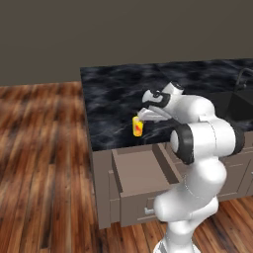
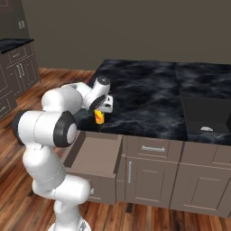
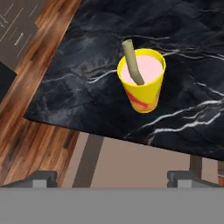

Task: Pick up the straw from the right drawer and put it inside the smoothie cup.

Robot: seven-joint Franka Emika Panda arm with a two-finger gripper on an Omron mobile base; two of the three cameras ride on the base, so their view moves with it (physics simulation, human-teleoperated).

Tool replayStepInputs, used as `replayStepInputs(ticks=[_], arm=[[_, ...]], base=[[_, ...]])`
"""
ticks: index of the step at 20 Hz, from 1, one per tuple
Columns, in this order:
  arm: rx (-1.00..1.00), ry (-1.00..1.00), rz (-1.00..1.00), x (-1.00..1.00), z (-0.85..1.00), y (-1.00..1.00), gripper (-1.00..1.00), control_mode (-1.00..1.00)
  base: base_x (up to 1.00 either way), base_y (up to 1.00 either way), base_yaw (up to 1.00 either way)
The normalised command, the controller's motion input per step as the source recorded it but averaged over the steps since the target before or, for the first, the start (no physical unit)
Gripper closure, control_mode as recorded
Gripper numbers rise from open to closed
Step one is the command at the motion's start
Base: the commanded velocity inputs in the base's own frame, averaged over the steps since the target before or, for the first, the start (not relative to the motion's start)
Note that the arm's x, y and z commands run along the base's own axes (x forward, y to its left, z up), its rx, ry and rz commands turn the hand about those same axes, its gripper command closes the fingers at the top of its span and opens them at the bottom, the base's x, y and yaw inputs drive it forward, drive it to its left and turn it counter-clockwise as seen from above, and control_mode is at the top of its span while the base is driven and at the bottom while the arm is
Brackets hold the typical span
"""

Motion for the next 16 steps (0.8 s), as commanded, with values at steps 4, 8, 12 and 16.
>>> replayStepInputs(ticks=[4, 8, 12, 16], arm=[[0.0, -0.13, -0.19, -1.0, -0.17, -0.23, -1.0, -1.0], [0.0, -0.13, -0.22, -1.0, 0.03, -0.13, -1.0, -1.0], [0.0, -0.01, -0.16, -0.97, 0.54, 0.0, -1.0, -1.0], [-0.04, 0.01, -0.12, -0.67, 0.81, 0.0, -1.0, -1.0]], base=[[0.0, 0.0, 0.0], [0.0, 0.0, 0.0], [0.0, 0.0, 0.0], [0.0, 0.0, 0.0]])
